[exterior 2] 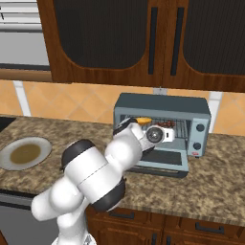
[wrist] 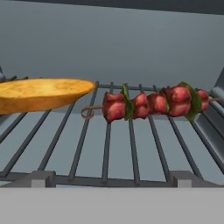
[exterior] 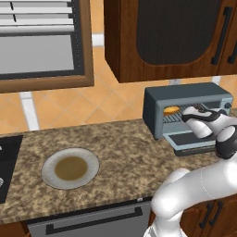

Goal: Pick up the kebab skewer and baguette bread, and place them inside the toaster oven. Close the toaster oven door and start by setting the timer.

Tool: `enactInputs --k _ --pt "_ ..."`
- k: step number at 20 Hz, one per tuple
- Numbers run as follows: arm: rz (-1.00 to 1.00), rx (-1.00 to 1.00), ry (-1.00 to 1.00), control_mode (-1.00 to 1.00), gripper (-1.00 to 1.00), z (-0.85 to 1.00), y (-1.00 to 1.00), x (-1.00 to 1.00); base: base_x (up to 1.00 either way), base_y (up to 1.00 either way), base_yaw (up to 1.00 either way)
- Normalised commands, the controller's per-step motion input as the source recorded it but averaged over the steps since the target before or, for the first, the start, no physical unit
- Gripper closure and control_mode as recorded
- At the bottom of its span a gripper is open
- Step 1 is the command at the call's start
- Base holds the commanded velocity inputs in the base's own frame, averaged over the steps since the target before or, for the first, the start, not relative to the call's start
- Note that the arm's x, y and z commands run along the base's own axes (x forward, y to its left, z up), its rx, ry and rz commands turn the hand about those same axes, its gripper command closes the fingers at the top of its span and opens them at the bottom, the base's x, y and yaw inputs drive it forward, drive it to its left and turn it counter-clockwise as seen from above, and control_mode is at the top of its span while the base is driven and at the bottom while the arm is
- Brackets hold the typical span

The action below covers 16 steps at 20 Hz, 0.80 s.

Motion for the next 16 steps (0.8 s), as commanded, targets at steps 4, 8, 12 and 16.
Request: enactInputs --k 4,8,12,16 --pt "0.0 0.0 0.01 -1.0 -1.0 0.0 -0.26 -0.22 0.0 0.0 0.0" --pt "-0.02 0.0 0.0 -1.0 -1.0 0.0 -0.68 -0.83 0.0 0.0 0.0" --pt "-0.02 0.0 0.0 -1.0 -1.0 0.0 -0.69 -0.99 0.0 0.0 0.0" --pt "0.0 0.0 0.02 -1.0 -1.0 0.0 -0.25 -0.91 0.0 0.0 0.0"
